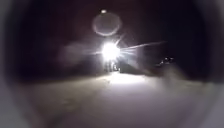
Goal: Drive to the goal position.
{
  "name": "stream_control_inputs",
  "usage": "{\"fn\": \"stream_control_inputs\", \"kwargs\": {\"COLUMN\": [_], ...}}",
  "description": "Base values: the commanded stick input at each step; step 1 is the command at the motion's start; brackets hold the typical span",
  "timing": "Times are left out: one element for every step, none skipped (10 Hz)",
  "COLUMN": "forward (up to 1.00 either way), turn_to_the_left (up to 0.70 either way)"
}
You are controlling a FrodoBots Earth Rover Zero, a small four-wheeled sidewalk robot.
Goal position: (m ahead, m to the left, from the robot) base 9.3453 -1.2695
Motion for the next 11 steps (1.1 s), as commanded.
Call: {"fn": "stream_control_inputs", "kwargs": {"forward": [1.00,1.00,1.00,1.00,1.00,1.00,1.00,1.00,1.00,1.00,1.00], "turn_to_the_left": [-0.13,-0.10,-0.07,-0.04,-0.01,-0.01,-0.04,-0.07,-0.09,-0.12,-0.08]}}
